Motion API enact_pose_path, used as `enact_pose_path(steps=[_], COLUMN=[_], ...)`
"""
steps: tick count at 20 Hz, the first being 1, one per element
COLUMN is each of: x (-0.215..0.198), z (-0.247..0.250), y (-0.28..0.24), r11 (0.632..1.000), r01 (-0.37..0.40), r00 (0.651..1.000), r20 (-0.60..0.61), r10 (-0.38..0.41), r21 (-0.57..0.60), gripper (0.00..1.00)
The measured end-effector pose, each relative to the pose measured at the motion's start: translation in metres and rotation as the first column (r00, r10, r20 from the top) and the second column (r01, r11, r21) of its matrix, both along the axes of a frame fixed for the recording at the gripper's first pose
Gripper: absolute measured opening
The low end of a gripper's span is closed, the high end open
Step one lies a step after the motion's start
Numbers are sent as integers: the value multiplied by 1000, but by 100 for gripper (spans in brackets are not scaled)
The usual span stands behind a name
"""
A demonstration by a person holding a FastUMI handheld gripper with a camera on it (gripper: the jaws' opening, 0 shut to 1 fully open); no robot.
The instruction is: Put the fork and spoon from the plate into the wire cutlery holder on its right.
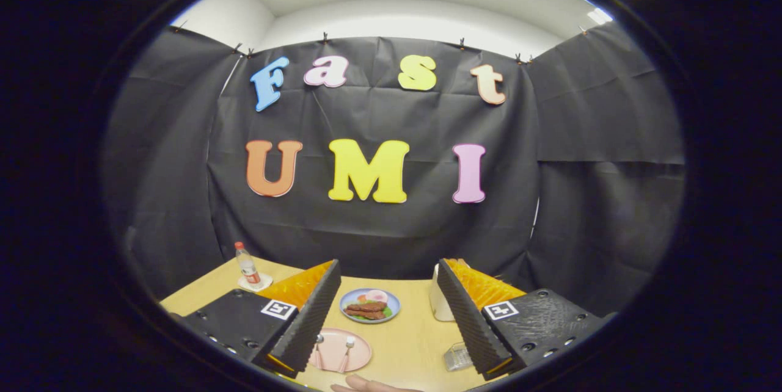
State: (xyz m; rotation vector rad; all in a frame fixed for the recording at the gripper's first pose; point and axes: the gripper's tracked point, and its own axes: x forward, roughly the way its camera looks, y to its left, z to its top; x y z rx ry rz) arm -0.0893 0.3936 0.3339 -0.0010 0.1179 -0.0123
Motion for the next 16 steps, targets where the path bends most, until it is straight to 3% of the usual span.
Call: enact_pose_path(steps=[4,8,11,16], x=[15,30,41,54], z=[-62,-144,-209,-298], y=[6,26,47,82], r11=[999,996,994,994], r01=[-37,-84,-105,-105], r00=[994,965,926,841], r20=[-104,-250,-364,-532], r10=[35,81,97,100], r21=[-19,-1,-1,21], gripper=[96,95,95,80])
